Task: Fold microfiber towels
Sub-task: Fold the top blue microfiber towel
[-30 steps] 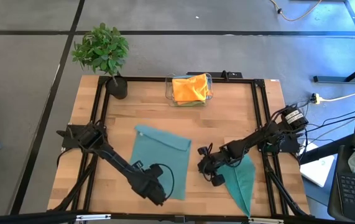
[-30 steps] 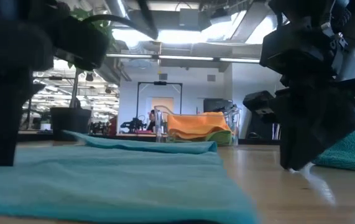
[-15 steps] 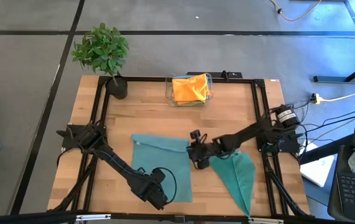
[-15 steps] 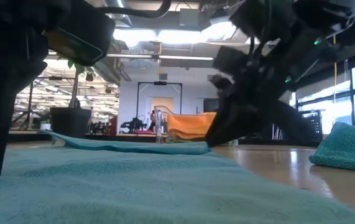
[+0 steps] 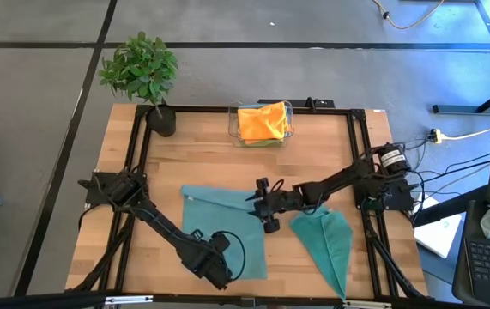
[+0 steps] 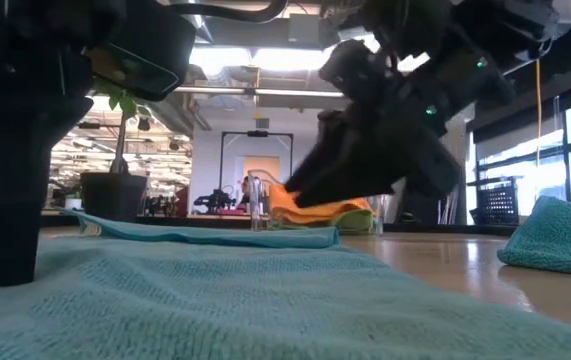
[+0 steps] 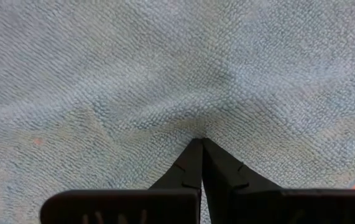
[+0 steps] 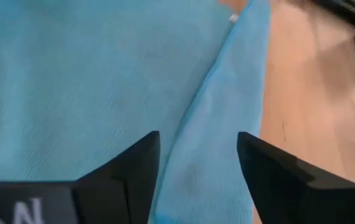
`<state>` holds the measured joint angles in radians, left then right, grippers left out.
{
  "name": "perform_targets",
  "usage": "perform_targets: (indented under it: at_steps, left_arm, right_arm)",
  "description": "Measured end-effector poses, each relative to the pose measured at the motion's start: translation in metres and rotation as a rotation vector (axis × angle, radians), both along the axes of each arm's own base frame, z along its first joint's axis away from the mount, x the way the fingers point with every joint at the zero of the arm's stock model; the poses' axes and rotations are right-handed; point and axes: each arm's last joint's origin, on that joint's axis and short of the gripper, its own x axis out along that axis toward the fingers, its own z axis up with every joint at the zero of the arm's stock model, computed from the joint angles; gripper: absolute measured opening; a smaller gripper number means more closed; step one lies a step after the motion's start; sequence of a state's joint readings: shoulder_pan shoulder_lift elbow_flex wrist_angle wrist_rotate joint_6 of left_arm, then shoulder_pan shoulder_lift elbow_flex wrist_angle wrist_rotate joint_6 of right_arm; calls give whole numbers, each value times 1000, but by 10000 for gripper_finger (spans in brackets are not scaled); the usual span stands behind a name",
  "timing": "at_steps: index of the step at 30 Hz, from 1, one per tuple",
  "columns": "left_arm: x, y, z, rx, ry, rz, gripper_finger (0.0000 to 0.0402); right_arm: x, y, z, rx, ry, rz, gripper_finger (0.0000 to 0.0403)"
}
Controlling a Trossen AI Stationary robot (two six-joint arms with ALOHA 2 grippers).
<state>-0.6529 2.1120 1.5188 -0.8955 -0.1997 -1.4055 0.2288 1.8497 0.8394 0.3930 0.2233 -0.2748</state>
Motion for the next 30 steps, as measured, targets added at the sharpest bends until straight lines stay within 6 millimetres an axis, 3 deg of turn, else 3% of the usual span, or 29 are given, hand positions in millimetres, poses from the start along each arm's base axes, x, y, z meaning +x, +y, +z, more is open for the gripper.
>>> perform_targets:
  at_steps: [9,17,23,30]
  left_arm:
    - [-2,-5,1,-43,12,-10,1]
    - [-2,-5,1,-40,12,-31,1]
    - [-3,-7,1,-39,8,-40,1]
    - [-2,-8,1,-51,-8,-40,2]
  right_arm:
    - [3,-10,-29,-16,89,-27,224]
    - [1,-20,-22,-225,66,-206,224]
    - [1,-23,-17,-269,47,-260,224]
    - [2,-61,-11,-391,8,-574,210]
